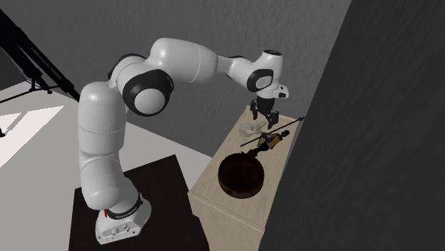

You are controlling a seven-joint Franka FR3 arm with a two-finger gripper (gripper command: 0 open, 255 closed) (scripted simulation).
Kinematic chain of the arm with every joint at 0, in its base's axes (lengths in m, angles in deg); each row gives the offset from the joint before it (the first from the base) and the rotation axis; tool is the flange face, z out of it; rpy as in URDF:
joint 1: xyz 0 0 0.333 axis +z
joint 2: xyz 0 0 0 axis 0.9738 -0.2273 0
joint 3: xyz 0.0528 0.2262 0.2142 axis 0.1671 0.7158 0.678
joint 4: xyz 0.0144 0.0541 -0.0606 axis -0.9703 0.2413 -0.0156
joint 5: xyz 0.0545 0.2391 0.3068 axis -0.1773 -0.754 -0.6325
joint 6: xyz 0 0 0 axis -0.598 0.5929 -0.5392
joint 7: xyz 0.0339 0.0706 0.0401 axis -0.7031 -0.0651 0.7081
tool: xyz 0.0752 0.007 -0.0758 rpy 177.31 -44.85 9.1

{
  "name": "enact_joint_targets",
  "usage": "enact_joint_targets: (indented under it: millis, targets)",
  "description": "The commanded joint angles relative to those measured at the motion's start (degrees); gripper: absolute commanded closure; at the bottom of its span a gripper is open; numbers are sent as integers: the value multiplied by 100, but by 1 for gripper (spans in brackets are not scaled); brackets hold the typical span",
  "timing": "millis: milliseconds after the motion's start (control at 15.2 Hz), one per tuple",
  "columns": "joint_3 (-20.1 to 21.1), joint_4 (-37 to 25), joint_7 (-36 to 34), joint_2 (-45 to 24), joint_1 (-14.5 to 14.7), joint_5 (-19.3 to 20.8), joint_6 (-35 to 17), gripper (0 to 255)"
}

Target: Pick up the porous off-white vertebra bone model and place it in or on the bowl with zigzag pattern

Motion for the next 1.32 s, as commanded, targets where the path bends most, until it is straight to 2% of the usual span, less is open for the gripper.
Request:
enact_joint_targets:
  millis: [0,198,726,792,1254]
  targets:
    - [-1,94,-26,-50,4,2,-154,0]
    - [-3,198,-27,-115,-1,2,-324,0]
    - [-3,196,-27,-117,-1,2,-323,0]
    - [-3,196,-27,-117,-1,2,-323,255]
    - [-3,196,-26,-116,-2,2,-322,255]
